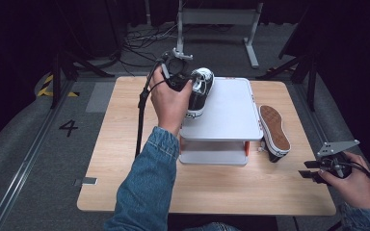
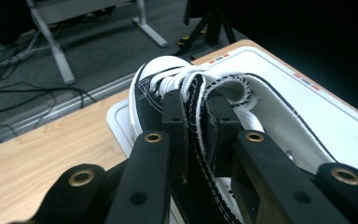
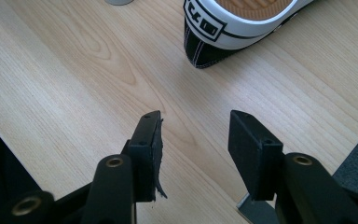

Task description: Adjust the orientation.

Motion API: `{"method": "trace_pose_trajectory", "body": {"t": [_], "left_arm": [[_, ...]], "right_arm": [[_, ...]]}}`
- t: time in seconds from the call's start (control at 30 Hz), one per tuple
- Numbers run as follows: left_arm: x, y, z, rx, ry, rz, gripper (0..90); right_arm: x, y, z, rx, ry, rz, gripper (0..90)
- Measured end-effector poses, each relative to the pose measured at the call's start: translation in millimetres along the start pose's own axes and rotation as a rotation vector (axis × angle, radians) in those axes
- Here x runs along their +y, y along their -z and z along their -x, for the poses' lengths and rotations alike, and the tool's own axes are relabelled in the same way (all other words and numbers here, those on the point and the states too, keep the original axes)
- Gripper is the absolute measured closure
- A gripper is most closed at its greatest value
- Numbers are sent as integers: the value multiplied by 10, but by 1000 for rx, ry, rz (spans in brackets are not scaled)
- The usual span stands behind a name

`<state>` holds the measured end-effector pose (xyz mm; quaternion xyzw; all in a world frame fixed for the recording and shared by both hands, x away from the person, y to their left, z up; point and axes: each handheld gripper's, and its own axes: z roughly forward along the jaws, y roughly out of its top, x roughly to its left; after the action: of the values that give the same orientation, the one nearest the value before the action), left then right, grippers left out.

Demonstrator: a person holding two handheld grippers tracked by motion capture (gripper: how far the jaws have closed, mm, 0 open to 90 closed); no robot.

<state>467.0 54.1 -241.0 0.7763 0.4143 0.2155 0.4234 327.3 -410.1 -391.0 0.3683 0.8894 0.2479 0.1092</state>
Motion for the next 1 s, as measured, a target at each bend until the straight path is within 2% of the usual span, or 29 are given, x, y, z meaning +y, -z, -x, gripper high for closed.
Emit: {"method": "trace_pose_trajectory", "body": {"t": [0.13, 0.37, 0.73, 0.87, 1.0], "left_arm": [[-47, -53, 1, 15, 14, 3, 799], [-147, -105, 53, -50, 32, -22, 782], [-208, -104, 166, -98, 1, -48, 766], [-255, -99, 117, -136, 24, -49, 757], [-258, -86, 116, -139, 21, -69, 717]], "right_arm": [[-1, -8, 1, 1, 0, -2, 551], [11, -23, -12, 4, 2, -7, 549], [33, -58, -21, 8, 12, -14, 547], [36, -60, -25, 7, 14, -15, 547], [39, -65, -28, 7, 15, -16, 544]]}}
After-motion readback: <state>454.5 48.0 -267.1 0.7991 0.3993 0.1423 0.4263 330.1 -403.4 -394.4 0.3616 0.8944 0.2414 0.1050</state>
